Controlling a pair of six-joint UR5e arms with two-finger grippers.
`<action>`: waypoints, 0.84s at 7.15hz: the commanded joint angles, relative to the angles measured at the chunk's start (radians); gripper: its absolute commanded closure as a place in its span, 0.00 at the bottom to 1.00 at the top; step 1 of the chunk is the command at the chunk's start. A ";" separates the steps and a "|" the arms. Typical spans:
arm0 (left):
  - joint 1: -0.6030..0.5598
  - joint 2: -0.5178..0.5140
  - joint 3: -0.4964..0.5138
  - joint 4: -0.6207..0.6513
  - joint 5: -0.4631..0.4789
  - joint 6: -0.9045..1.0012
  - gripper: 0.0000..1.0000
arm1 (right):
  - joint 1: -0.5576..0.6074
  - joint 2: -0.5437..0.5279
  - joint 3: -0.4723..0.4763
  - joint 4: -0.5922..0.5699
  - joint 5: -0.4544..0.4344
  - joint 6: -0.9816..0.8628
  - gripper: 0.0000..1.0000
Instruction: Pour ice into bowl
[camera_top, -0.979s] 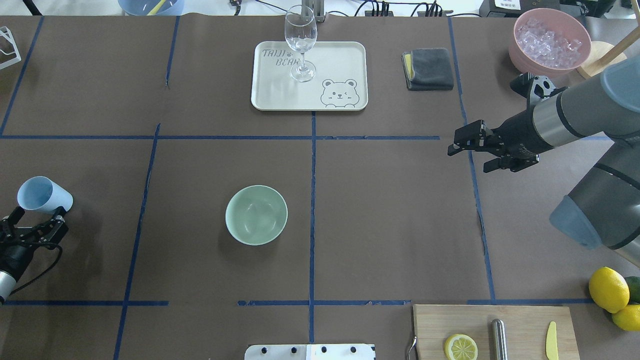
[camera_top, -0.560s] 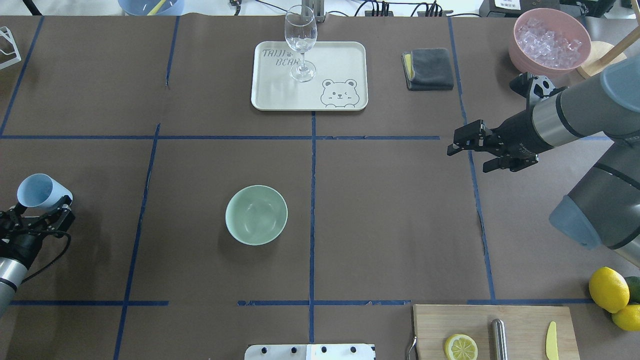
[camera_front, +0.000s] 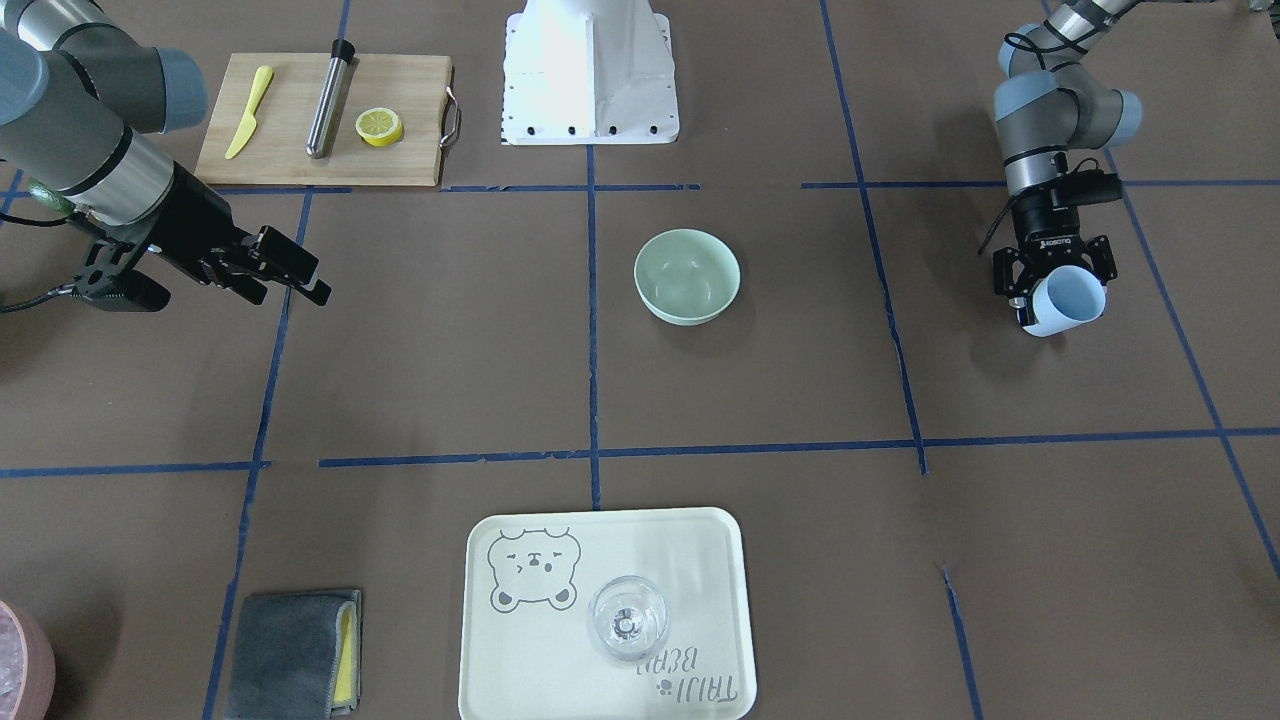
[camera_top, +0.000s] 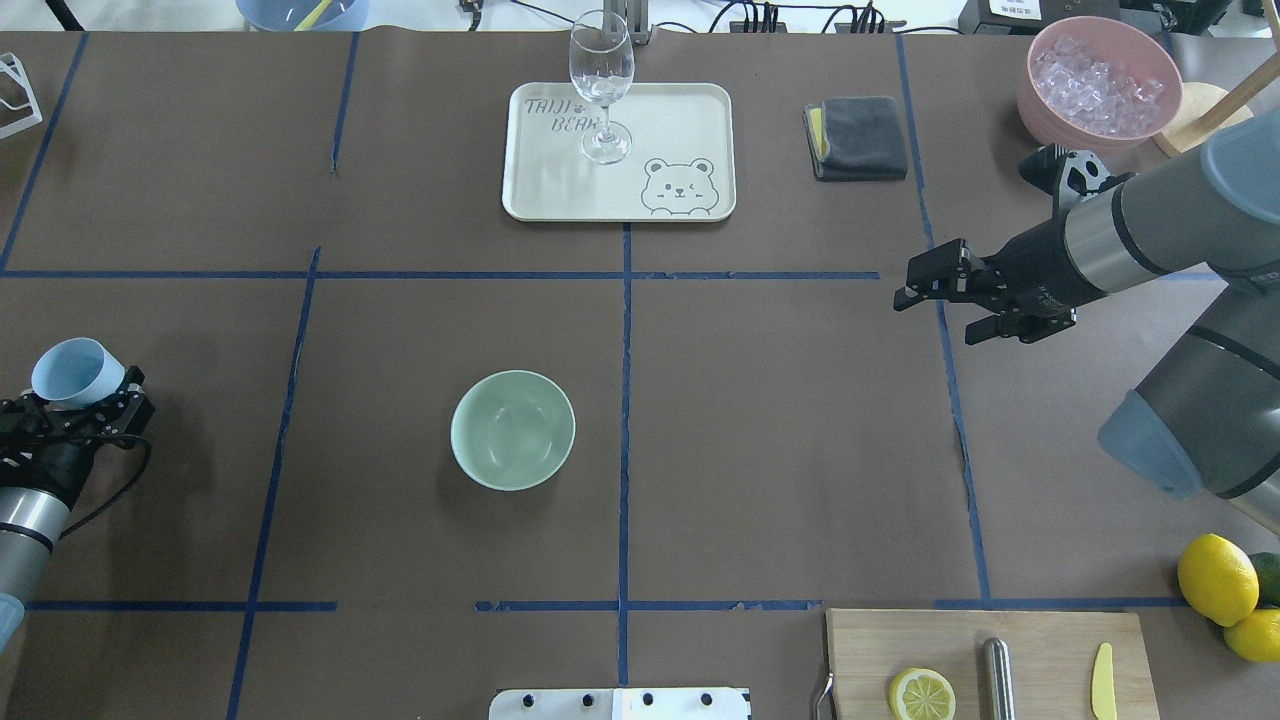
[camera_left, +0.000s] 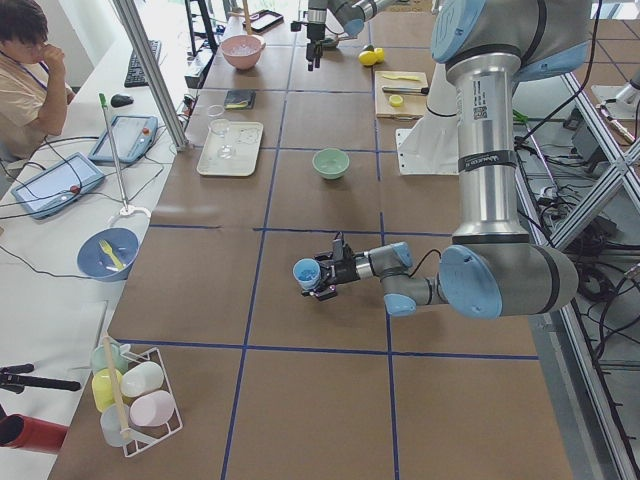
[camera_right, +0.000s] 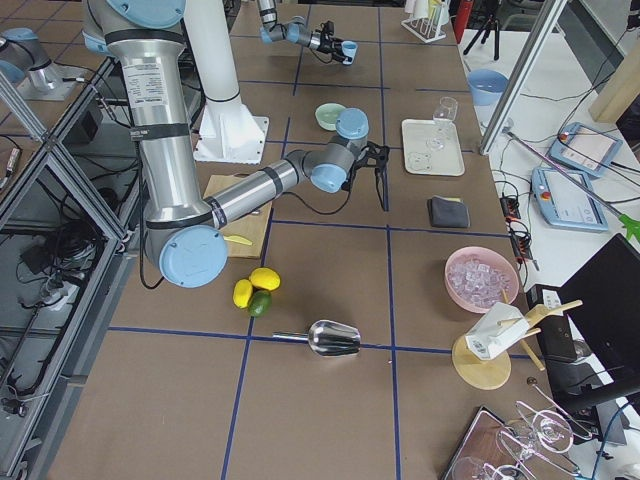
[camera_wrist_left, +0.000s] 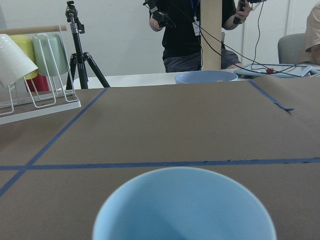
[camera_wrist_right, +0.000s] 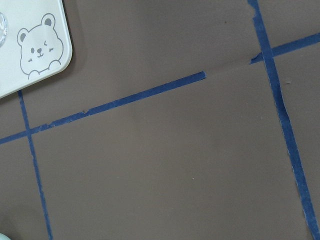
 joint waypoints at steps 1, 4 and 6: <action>-0.009 -0.018 0.004 0.000 -0.001 0.006 0.25 | 0.000 0.002 0.000 0.000 -0.001 0.000 0.00; -0.044 -0.034 -0.060 -0.079 -0.021 0.226 1.00 | 0.000 0.006 0.000 0.000 0.000 0.002 0.00; -0.050 -0.061 -0.210 -0.100 -0.018 0.532 1.00 | -0.003 0.008 0.008 0.000 -0.001 0.009 0.00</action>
